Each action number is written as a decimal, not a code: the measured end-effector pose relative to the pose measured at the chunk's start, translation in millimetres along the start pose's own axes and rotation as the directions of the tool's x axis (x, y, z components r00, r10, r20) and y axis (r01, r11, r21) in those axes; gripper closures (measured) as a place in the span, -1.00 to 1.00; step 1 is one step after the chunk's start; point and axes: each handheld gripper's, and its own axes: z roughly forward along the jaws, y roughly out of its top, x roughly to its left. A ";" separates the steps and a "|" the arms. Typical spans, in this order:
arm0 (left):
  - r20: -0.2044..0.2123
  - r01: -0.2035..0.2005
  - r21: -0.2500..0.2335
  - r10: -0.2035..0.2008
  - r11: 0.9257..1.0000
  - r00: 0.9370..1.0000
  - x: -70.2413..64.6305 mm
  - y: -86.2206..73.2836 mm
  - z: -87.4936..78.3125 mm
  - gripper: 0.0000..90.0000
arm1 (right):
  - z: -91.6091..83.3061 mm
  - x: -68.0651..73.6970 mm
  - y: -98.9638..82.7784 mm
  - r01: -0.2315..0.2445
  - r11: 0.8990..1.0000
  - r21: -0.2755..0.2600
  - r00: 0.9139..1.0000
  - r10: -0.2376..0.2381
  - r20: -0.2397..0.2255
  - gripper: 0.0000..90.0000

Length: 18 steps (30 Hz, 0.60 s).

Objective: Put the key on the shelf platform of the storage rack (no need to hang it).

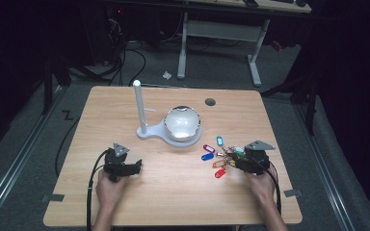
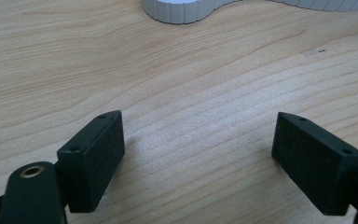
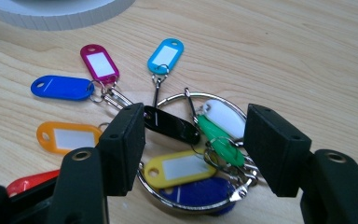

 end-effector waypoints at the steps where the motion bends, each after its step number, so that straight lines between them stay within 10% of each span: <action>1: 0.001 -0.001 0.000 0.001 1.000 1.000 0.1 0.0 0.0 -0.61 | 2.1 0.5 1.7 0.008 1.000 0.007 1.000 -0.008 -0.001 -0.15; 18: 0.000 0.000 0.000 0.000 1.000 1.000 0.0 0.0 0.0 -0.61 | 30.5 -3.3 1.6 0.018 0.997 0.076 1.000 -0.018 0.008 0.04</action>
